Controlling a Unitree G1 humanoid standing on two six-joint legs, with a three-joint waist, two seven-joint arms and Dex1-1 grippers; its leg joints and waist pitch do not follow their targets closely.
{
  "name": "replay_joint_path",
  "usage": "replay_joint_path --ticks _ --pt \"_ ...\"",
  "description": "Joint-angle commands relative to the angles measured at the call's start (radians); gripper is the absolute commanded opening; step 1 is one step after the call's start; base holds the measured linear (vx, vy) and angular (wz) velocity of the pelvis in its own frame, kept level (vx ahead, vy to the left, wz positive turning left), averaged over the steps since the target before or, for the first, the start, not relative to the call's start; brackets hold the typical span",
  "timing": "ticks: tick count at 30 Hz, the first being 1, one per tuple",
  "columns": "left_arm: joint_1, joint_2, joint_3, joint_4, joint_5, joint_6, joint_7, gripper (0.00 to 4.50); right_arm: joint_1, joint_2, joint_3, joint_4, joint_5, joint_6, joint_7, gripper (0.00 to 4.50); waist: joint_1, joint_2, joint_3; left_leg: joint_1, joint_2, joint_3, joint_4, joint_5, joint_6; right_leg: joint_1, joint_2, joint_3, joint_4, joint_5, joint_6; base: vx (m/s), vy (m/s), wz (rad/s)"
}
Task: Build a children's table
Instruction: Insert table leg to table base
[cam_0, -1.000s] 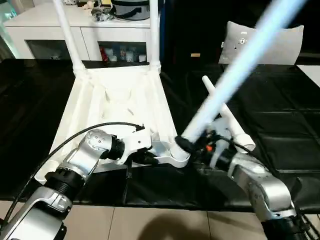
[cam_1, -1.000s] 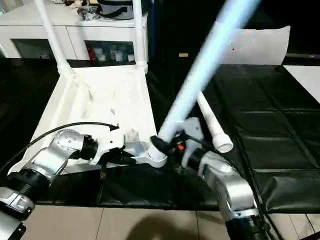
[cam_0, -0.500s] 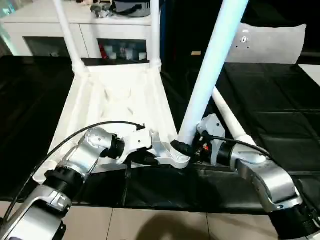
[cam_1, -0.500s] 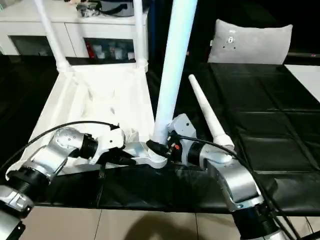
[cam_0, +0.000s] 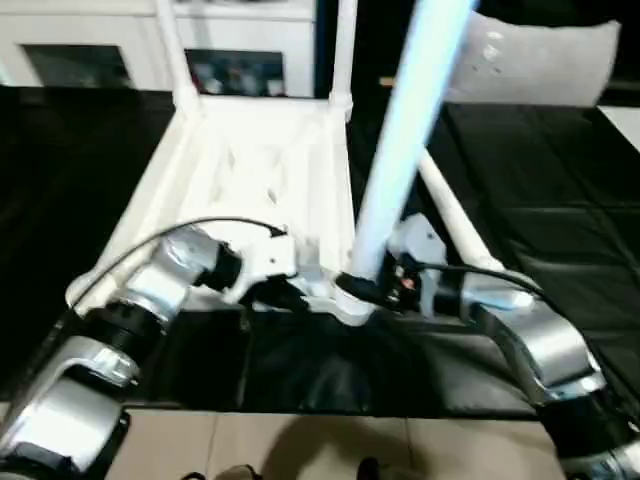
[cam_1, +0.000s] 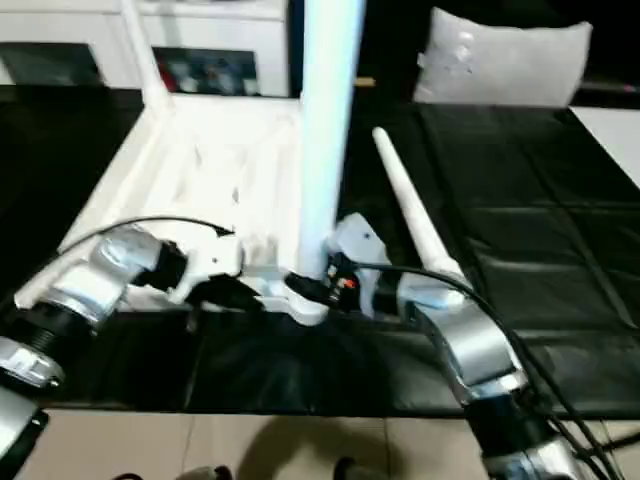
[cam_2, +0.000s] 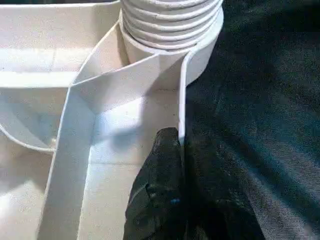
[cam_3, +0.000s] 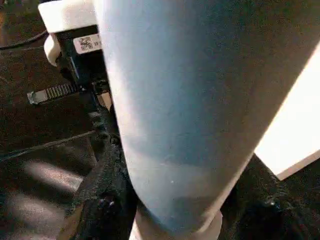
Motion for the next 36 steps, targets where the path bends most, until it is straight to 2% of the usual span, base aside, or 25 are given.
replay_joint_path --ticks 1,3,4,5,6,9,11,12,13,14,15,17,20,21,22,23,24,26,27,30,34,36 --pt "0.010 0.017 0.068 -0.049 -0.012 0.082 0.064 0.00 0.073 0.009 0.130 0.109 -0.026 0.098 0.017 1.88 -0.005 0.009 -0.018 -0.002 0.023 -0.011 -0.086 -0.408 0.008 0.024 -0.073 0.048 -0.086 -0.635 -0.095 0.000 0.000 0.00" --pt "0.056 0.027 0.089 -0.129 -0.030 0.153 0.085 0.00 0.077 0.020 0.128 0.103 -0.031 0.104 0.000 1.88 -0.010 0.011 -0.014 -0.002 0.024 -0.011 -0.089 -0.421 0.005 0.020 -0.071 0.049 -0.085 -0.620 -0.099 0.000 0.000 0.00" --pt "0.075 0.031 0.096 -0.160 -0.035 0.179 0.092 0.00 0.080 0.025 0.126 0.101 -0.033 0.107 -0.007 1.88 -0.013 0.011 -0.016 -0.003 0.027 -0.012 -0.090 -0.417 0.000 0.022 -0.072 0.051 -0.080 -0.602 -0.106 0.000 0.000 0.00" --pt "0.085 0.034 0.100 -0.178 -0.037 0.194 0.097 0.00 0.081 0.027 0.124 0.100 -0.034 0.109 -0.011 1.88 -0.020 0.012 -0.012 -0.006 0.025 -0.012 -0.092 -0.421 0.001 0.021 -0.068 0.050 -0.080 -0.591 -0.112 0.000 0.000 0.00" --pt "0.116 0.041 0.116 -0.234 -0.045 0.243 0.118 0.00 0.085 0.037 0.117 0.093 -0.038 0.122 -0.031 1.88 -0.026 0.011 -0.013 -0.003 0.025 -0.011 -0.091 -0.424 0.003 0.019 -0.067 0.052 -0.079 -0.580 -0.116 0.000 0.000 0.00" --pt "0.170 0.052 0.147 -0.347 -0.044 0.330 0.176 0.00 0.090 0.060 0.096 0.086 -0.051 0.158 -0.093 1.88 -0.038 0.014 -0.013 -0.011 0.027 -0.010 -0.093 -0.394 0.001 0.022 -0.064 0.055 -0.070 -0.526 -0.138 0.000 0.000 0.00" --pt "0.192 0.050 0.163 -0.398 -0.044 0.376 0.200 0.00 0.090 0.072 0.083 0.087 -0.057 0.169 -0.123 1.88 -0.047 0.014 -0.012 -0.009 0.024 -0.008 -0.091 -0.403 0.001 0.021 -0.062 0.054 -0.071 -0.528 -0.139 0.000 0.000 0.00" --pt "0.231 0.040 0.189 -0.495 -0.045 0.460 0.235 0.00 0.089 0.096 0.055 0.089 -0.060 0.188 -0.175 1.88 -0.050 0.016 -0.017 -0.008 0.024 -0.007 -0.089 -0.396 0.000 0.022 -0.063 0.056 -0.070 -0.524 -0.140 0.000 0.000 0.00" --pt "0.241 0.036 0.195 -0.521 -0.044 0.483 0.243 0.00 0.088 0.102 0.049 0.089 -0.061 0.193 -0.187 1.88 -0.053 0.014 -0.018 -0.010 0.027 -0.006 -0.090 -0.383 -0.003 0.025 -0.064 0.057 -0.066 -0.507 -0.146 0.000 0.000 0.00" --pt "0.286 0.011 0.218 -0.648 -0.037 0.593 0.287 0.00 0.084 0.129 0.018 0.088 -0.064 0.210 -0.244 1.88 -0.057 0.013 -0.024 -0.009 0.029 -0.002 -0.088 -0.353 -0.006 0.028 -0.065 0.060 -0.061 -0.471 -0.160 0.000 0.000 0.00" --pt "0.310 -0.012 0.222 -0.727 -0.026 0.659 0.316 0.00 0.079 0.145 0.002 0.091 -0.069 0.215 -0.276 1.88 -0.062 0.014 -0.023 -0.013 0.026 0.000 -0.088 -0.327 0.003 0.029 -0.060 0.057 -0.062 -0.453 -0.166 0.000 0.000 0.00" --pt "0.321 -0.044 0.211 -0.790 -0.005 0.720 0.346 0.00 0.071 0.161 -0.008 0.094 -0.076 0.214 -0.304 1.88 -0.067 0.013 -0.025 -0.013 0.025 0.003 -0.084 -0.304 0.010 0.027 -0.058 0.059 -0.062 -0.432 -0.172 0.000 0.000 0.00" --pt "0.317 -0.120 0.182 -0.872 0.025 0.818 0.410 0.00 0.054 0.193 -0.028 0.106 -0.076 0.219 -0.355 1.88 -0.065 0.014 -0.034 -0.014 0.021 0.013 -0.076 -0.235 0.026 0.031 -0.053 0.059 -0.059 -0.362 -0.188 0.000 0.000 0.00" --pt "0.312 -0.136 0.175 -0.888 0.025 0.841 0.428 0.00 0.051 0.199 -0.031 0.107 -0.073 0.223 -0.366 1.88 -0.063 0.013 -0.033 -0.014 0.021 0.013 -0.075 -0.224 0.028 0.031 -0.051 0.058 -0.058 -0.346 -0.195 0.000 0.000 0.00" --pt "0.299 -0.164 0.165 -0.893 0.025 0.859 0.449 0.00 0.045 0.205 -0.032 0.113 -0.070 0.224 -0.373 1.88 -0.062 0.015 -0.042 -0.013 0.020 0.014 -0.072 -0.213 0.029 0.036 -0.051 0.057 -0.056 -0.332 -0.198 0.000 0.000 0.00" --pt "0.294 -0.174 0.161 -0.900 0.022 0.874 0.461 0.00 0.044 0.208 -0.033 0.115 -0.071 0.225 -0.376 1.88 -0.058 0.015 -0.040 -0.012 0.020 0.015 -0.071 -0.203 0.031 0.034 -0.050 0.057 -0.056 -0.314 -0.204 0.000 0.000 0.00" --pt "0.280 -0.202 0.155 -0.901 0.018 0.895 0.493 0.00 0.041 0.214 -0.034 0.121 -0.072 0.224 -0.383 1.88 -0.055 0.015 -0.047 -0.011 0.021 0.016 -0.069 -0.195 0.031 0.038 -0.051 0.057 -0.053 -0.297 -0.209 0.000 0.000 0.00" --pt "0.267 -0.224 0.153 -0.888 0.023 0.909 0.528 0.00 0.041 0.220 -0.035 0.120 -0.073 0.224 -0.389 1.88 -0.053 0.014 -0.048 -0.011 0.020 0.019 -0.067 -0.184 0.033 0.038 -0.048 0.056 -0.051 -0.278 -0.210 0.000 0.000 0.00" --pt "0.258 -0.224 0.148 -0.862 0.040 0.898 0.548 0.00 0.044 0.223 -0.033 0.114 -0.072 0.224 -0.392 1.88 -0.050 0.019 -0.052 -0.010 0.020 0.019 -0.065 -0.176 0.034 0.039 -0.048 0.056 -0.049 -0.265 -0.213 0.000 0.000 0.00" --pt "0.250 -0.220 0.154 -0.831 0.068 0.897 0.578 0.00 0.062 0.223 -0.025 0.090 -0.070 0.230 -0.395 1.88 -0.043 0.018 -0.057 -0.009 0.017 0.023 -0.060 -0.146 0.044 0.043 -0.048 0.057 -0.046 -0.222 -0.220 0.000 0.000 0.00" --pt "0.246 -0.213 0.165 -0.815 0.071 0.888 0.588 0.00 0.082 0.211 -0.016 0.074 -0.072 0.226 -0.391 1.88 -0.036 0.018 -0.061 -0.006 0.017 0.025 -0.057 -0.142 0.047 0.043 -0.047 0.057 -0.044 -0.221 -0.223 0.000 0.000 0.00" --pt "0.247 -0.207 0.163 -0.812 0.067 0.887 0.595 0.00 0.088 0.203 -0.010 0.075 -0.073 0.221 -0.383 1.88 -0.034 0.019 -0.064 -0.005 0.017 0.025 -0.054 -0.127 0.051 0.045 -0.046 0.057 -0.039 -0.189 -0.232 0.000 0.000 0.00"
